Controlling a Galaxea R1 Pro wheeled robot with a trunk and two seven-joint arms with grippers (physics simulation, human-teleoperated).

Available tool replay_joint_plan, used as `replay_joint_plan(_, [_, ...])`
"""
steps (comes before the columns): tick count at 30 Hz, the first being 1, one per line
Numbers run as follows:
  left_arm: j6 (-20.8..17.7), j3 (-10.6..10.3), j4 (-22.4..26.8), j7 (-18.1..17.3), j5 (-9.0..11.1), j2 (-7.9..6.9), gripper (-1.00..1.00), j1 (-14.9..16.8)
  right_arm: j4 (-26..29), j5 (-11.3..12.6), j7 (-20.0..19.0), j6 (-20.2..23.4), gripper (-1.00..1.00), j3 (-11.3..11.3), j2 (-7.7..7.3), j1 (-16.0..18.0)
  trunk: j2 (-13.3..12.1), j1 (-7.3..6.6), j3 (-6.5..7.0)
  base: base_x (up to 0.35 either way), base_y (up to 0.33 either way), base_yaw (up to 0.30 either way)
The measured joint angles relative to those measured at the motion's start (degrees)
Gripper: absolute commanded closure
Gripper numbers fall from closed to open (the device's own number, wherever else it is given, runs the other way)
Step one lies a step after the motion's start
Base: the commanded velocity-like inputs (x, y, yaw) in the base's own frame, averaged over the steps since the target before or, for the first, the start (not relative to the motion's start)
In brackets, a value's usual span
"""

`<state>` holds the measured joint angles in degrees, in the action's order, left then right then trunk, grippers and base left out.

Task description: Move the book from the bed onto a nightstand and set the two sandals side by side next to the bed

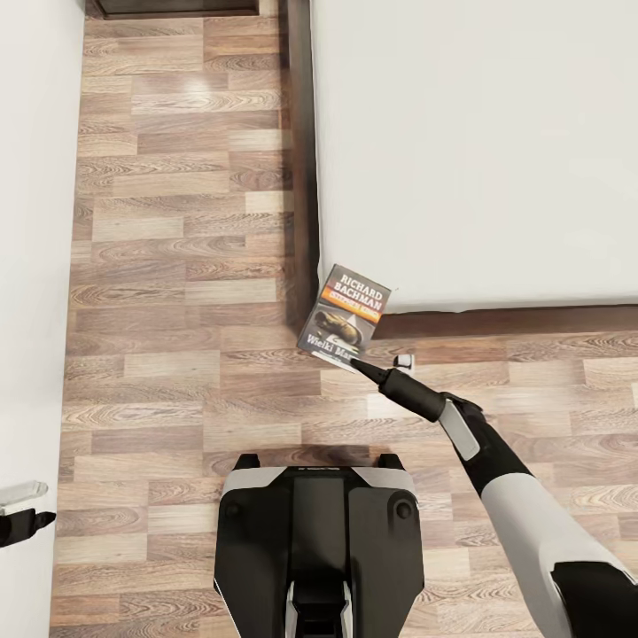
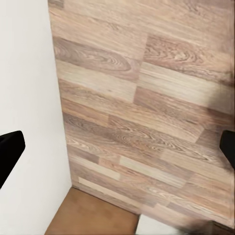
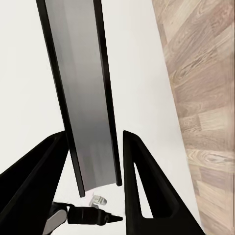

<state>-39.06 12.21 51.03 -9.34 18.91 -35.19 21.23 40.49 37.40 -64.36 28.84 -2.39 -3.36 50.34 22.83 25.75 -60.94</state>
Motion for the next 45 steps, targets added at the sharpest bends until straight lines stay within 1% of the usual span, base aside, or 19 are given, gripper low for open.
replay_joint_plan(3, [0.1,-0.2,-0.1,0.0,0.0,2.37,-1.00,0.1,-0.1,0.0,0.9,0.1,1.00,0.0,0.20,0.0,0.0,0.00,0.00,0.000,0.000,0.000])
replay_joint_plan(7, [0.2,-0.6,0.0,0.0,0.1,6.47,-1.00,0.1,-0.2,-0.1,1.5,0.1,1.00,0.0,0.39,0.0,0.0,0.00,0.00,0.000,0.000,0.000])
replay_joint_plan(9, [0.2,-0.8,0.0,0.1,0.0,8.19,-1.00,0.2,-0.3,-0.1,1.7,0.1,1.00,0.0,0.44,0.0,0.0,0.00,0.00,0.000,0.000,0.000])
replay_joint_plan(11, [0.2,-0.9,0.1,0.2,-0.4,9.36,-1.00,0.2,-0.3,-0.2,2.1,0.1,1.00,0.0,0.50,0.0,0.0,0.00,0.00,0.000,0.000,0.000])
replay_joint_plan(14, [0.2,-1.0,0.1,0.1,-1.4,10.40,-1.00,0.3,-0.4,-0.2,2.7,0.1,1.00,-0.1,0.57,0.0,0.0,0.00,0.00,0.000,0.000,0.000])
replay_joint_plan(18, [0.2,-1.1,0.3,0.0,-2.2,11.16,-1.00,0.4,-0.5,-0.2,4.3,0.2,1.00,-0.1,0.97,0.1,0.0,0.00,0.00,0.000,0.000,0.000])
replay_joint_plan(27, [0.2,-1.1,0.4,-0.1,-2.6,11.46,-1.00,0.4,-0.5,-0.3,5.2,0.2,1.00,-0.2,1.89,0.1,0.0,0.00,0.00,0.000,0.000,0.000])
replay_joint_plan(30, [0.3,-1.1,0.4,0.0,-2.6,11.48,-1.00,0.4,-0.5,-0.4,5.3,0.2,1.00,-0.5,1.95,0.1,0.0,0.00,0.00,0.000,0.000,0.000])
replay_joint_plan(33, [0.3,-1.1,0.1,0.1,-2.8,11.46,-1.00,0.4,-0.5,-0.6,5.3,0.2,1.00,-2.0,1.99,0.1,0.0,0.00,0.00,0.000,0.000,0.000])
replay_joint_plan(38, [0.3,-1.1,-0.1,0.2,-3.0,11.46,-1.00,0.4,-0.4,-0.7,5.3,0.1,1.00,-2.9,2.02,0.1,0.0,0.00,0.00,0.000,0.000,0.000])
replay_joint_plan(45, [0.3,-1.1,-0.2,0.2,-3.0,11.45,-1.00,0.4,-0.4,-0.7,5.4,-0.2,1.00,-3.3,2.08,0.1,0.0,0.00,0.00,0.000,0.000,0.000])
